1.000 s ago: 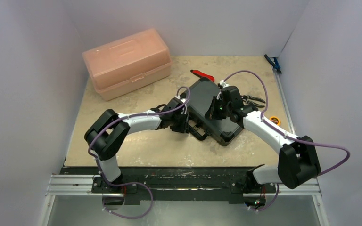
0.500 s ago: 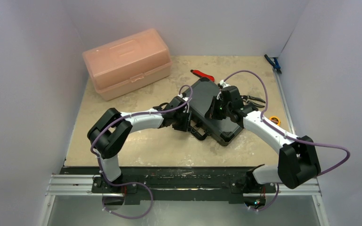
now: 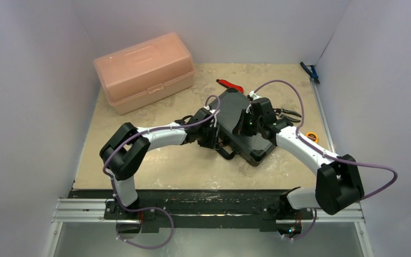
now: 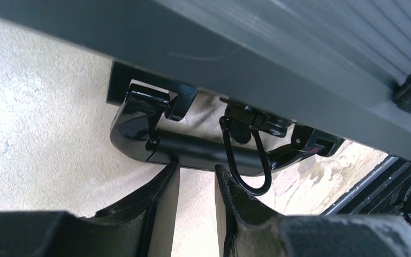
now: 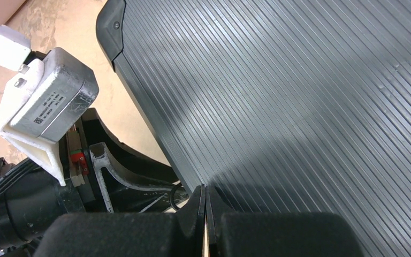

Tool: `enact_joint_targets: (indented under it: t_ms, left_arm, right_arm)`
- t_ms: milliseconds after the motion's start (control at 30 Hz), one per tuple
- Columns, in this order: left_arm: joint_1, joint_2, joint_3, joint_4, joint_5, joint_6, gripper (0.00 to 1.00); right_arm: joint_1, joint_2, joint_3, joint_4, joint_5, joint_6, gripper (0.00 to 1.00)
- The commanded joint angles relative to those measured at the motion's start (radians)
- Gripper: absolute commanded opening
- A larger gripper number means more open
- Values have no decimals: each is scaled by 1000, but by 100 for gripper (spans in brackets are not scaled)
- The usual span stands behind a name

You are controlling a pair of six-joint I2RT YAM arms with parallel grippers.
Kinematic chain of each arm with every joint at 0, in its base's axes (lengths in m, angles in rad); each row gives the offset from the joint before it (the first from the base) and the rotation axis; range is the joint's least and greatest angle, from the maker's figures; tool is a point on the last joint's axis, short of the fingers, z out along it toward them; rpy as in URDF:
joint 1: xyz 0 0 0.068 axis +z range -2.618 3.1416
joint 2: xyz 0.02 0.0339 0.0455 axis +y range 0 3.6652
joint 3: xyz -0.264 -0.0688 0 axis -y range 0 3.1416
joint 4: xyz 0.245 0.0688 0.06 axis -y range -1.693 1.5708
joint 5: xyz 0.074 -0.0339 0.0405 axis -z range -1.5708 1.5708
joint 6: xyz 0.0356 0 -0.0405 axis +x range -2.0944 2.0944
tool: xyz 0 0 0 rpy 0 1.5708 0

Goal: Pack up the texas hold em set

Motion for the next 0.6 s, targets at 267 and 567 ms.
enact_joint_targets:
  t_ms: [267,567]
  left_arm:
    - [-10,42,133,29,41,-26,29]
    - [-14,54,192,18,48,-29,29]
  right_arm:
    - [-3,34,-60,-128,74,-35,0]
    - [-2,40,-60,-125,72,-36,0]
